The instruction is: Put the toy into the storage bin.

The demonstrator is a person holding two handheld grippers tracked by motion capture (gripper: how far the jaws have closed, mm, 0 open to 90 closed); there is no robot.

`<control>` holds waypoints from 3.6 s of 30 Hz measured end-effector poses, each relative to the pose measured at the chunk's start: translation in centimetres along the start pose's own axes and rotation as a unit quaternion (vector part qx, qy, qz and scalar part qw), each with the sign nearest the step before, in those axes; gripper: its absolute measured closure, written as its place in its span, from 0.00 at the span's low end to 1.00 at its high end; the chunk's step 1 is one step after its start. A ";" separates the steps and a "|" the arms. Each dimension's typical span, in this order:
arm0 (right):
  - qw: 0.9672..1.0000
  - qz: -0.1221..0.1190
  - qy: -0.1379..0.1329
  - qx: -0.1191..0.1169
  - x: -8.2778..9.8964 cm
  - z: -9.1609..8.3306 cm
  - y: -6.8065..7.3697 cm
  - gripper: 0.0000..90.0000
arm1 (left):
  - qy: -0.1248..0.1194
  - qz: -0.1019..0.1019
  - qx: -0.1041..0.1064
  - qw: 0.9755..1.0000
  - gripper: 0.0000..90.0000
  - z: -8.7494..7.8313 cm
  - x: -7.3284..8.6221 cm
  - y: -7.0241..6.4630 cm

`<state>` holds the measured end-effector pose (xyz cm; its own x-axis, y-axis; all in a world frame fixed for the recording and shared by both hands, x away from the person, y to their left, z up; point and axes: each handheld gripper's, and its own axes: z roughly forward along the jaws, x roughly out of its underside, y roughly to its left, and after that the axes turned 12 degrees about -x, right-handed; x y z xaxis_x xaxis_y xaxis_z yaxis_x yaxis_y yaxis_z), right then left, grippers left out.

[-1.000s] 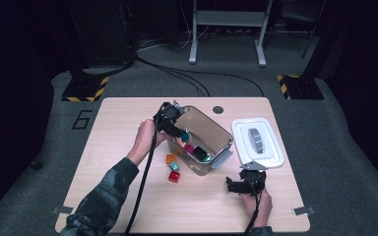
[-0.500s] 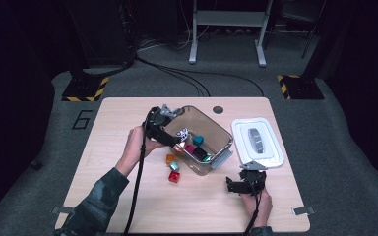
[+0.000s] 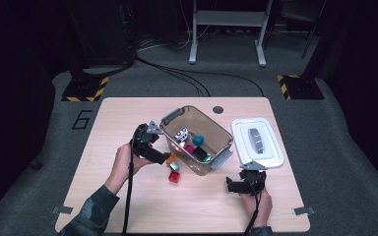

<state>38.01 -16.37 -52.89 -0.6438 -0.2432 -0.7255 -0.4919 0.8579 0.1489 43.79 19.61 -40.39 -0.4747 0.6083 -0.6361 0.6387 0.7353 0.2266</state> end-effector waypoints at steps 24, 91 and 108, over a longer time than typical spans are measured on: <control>1.000 0.000 0.000 0.000 0.0 0.0 0.0 0.05 | 0.042 -0.021 0.031 0.998 0.15 4.9 4.9 -6.0; 1.000 0.000 0.000 0.000 0.0 0.0 0.0 0.05 | 0.064 0.004 0.029 0.998 0.64 5.7 5.6 -6.2; 1.000 0.000 0.000 0.000 0.0 0.0 0.0 0.05 | 0.049 -0.010 0.023 0.998 0.65 4.3 5.8 -4.6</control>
<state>38.00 -16.37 -52.89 -0.6436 -0.2435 -0.7256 -0.4916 0.8582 0.1481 40.70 18.48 -48.34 -0.5429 0.6218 -0.5644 0.6551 0.7341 0.1787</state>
